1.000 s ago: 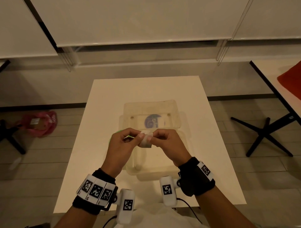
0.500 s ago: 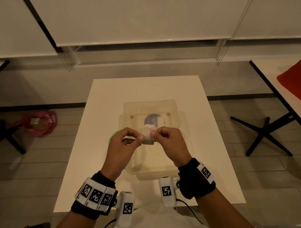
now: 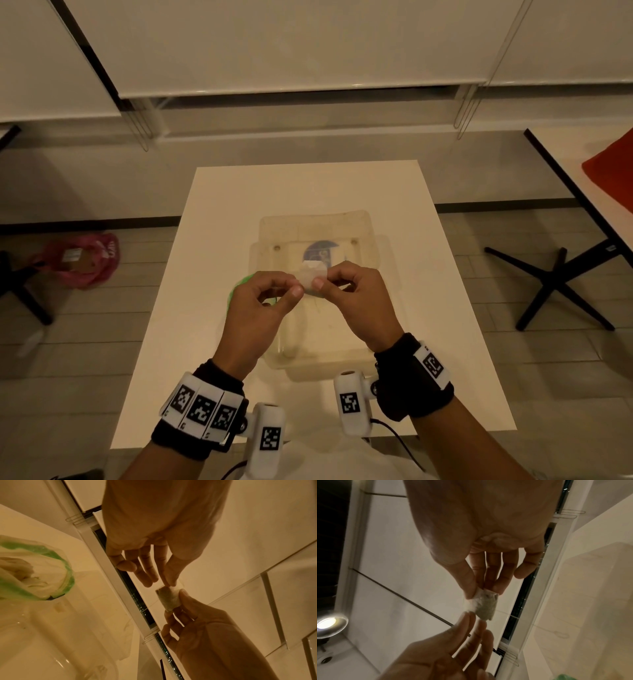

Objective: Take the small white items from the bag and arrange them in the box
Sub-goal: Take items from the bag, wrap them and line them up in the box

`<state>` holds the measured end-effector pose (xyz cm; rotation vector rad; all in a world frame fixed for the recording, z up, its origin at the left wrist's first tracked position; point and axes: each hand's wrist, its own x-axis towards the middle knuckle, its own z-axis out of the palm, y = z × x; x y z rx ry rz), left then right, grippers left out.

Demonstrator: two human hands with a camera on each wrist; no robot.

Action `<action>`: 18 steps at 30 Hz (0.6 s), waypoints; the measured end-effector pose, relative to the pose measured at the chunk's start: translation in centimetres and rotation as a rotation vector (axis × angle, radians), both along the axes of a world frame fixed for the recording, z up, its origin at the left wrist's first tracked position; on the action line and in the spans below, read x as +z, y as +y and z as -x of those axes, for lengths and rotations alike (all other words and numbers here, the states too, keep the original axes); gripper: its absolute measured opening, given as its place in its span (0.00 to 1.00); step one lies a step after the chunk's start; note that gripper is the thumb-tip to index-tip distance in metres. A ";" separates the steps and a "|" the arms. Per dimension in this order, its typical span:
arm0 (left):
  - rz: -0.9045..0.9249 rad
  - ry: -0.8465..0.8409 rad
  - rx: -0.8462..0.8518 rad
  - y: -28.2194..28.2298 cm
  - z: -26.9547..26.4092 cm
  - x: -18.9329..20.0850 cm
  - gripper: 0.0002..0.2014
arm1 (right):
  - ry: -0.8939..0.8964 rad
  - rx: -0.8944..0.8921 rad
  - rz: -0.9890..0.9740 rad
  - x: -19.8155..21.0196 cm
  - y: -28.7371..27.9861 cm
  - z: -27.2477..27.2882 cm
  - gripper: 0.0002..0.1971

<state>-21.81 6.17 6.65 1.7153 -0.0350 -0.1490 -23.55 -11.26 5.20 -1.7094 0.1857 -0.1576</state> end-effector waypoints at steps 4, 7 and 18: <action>-0.018 -0.017 -0.015 -0.2 0.1 0.5 0.06 | -0.002 0.035 0.006 0.1 0.2 0.1 0.05; -0.001 0.010 -0.005 -0.1 0.0 0.6 0.09 | -0.004 0.033 0.001 0.2 0.1 0.0 0.05; -0.008 -0.023 -0.066 -0.1 -0.3 0.2 0.20 | -0.010 0.031 0.012 0.2 0.2 0.2 0.05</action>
